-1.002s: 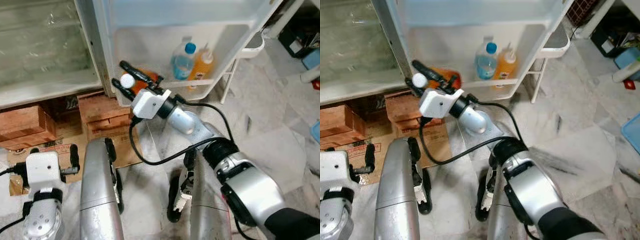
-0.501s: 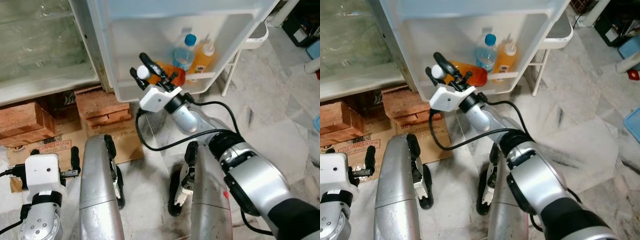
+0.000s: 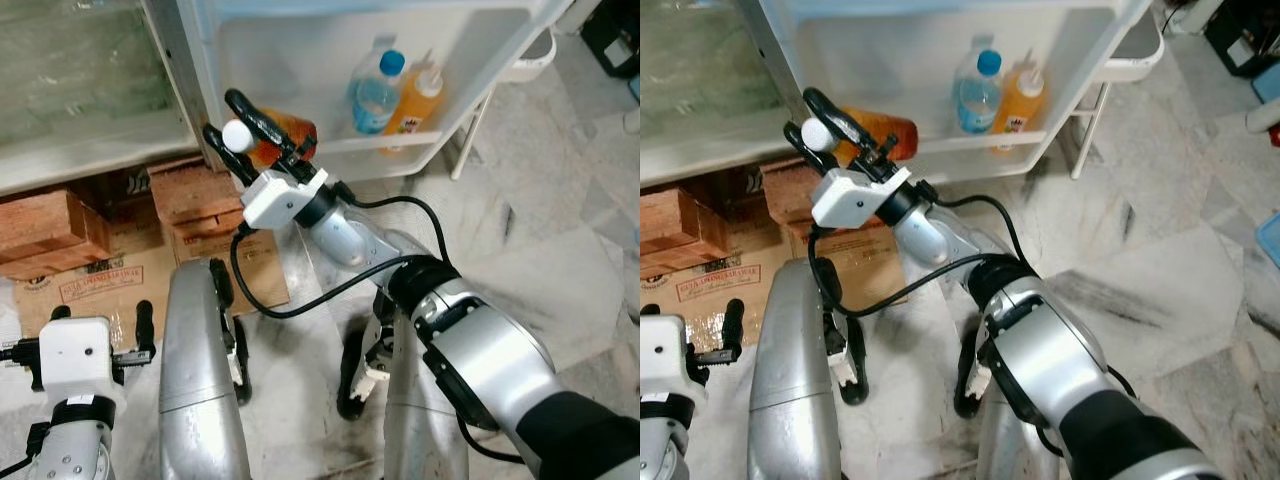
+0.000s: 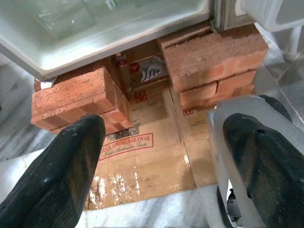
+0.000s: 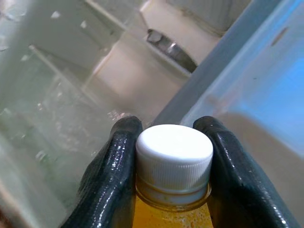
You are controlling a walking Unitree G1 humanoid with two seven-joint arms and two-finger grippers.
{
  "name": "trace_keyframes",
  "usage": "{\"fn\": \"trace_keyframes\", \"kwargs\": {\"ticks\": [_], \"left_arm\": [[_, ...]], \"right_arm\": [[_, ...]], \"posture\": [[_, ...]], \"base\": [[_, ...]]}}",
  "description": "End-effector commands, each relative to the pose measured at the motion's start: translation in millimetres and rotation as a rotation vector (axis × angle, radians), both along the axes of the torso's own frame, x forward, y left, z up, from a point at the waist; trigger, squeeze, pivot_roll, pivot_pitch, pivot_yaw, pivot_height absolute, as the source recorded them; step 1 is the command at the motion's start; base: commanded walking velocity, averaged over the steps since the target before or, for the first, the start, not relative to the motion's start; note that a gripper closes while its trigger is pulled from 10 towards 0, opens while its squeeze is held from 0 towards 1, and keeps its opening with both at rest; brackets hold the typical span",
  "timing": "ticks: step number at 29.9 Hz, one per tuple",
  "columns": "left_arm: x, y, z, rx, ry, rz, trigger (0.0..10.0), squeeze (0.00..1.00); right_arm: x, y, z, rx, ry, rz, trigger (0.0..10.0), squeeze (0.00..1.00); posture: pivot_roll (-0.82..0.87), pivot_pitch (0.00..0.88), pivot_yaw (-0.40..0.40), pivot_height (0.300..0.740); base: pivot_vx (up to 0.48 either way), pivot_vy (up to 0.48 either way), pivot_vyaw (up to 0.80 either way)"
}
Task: Restocking fridge
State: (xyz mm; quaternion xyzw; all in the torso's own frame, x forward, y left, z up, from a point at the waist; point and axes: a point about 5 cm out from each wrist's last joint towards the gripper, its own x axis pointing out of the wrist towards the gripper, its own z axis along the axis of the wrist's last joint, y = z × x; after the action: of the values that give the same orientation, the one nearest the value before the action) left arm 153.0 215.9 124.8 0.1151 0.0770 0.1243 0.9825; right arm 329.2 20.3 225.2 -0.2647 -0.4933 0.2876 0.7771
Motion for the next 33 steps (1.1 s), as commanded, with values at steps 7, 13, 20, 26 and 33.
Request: {"fn": "trace_keyframes", "kwargs": {"ticks": [7, 13, 20, 26, 33], "left_arm": [[-13.6, -2.4, -1, -0.001, 0.043, 0.005, 10.0, 0.0], [-17.1, -3.0, -1, -0.003, 0.054, 0.006, 10.0, 0.0], [-20.4, -3.1, 0, -0.007, 0.069, 0.001, 10.0, 0.0], [-22.0, -2.3, 1, -0.002, 0.074, -0.001, 10.0, 0.0], [-22.8, -2.8, 1, -0.003, 0.081, -0.004, 10.0, 0.0]], "right_arm": [[-8.3, 9.3, 7, -0.038, -0.15, 0.04, 10.0, 0.0], [-7.1, 10.1, -2, -0.063, -0.109, 0.021, 10.0, 0.0], [2.9, 1.9, -20, -0.042, 0.027, -0.091, 10.0, 0.0], [-1.1, 11.7, -22, -0.047, 0.011, -0.094, 10.0, 0.0], [8.2, 8.8, -34, -0.132, 0.093, -0.181, 10.0, 0.0]], "posture": [[0.33, 0.477, -0.094, 0.486], [0.33, 0.484, -0.096, 0.486], [0.35, 0.491, -0.091, 0.486], [0.37, 0.495, -0.084, 0.486], [0.37, 0.491, -0.088, 0.486]], "base": [[0.0, 0.0, 0.0], [0.0, 0.0, 0.0], [0.0, 0.0, 0.0], [0.0, 0.0, 0.0], [0.0, 0.0, 0.0]]}}
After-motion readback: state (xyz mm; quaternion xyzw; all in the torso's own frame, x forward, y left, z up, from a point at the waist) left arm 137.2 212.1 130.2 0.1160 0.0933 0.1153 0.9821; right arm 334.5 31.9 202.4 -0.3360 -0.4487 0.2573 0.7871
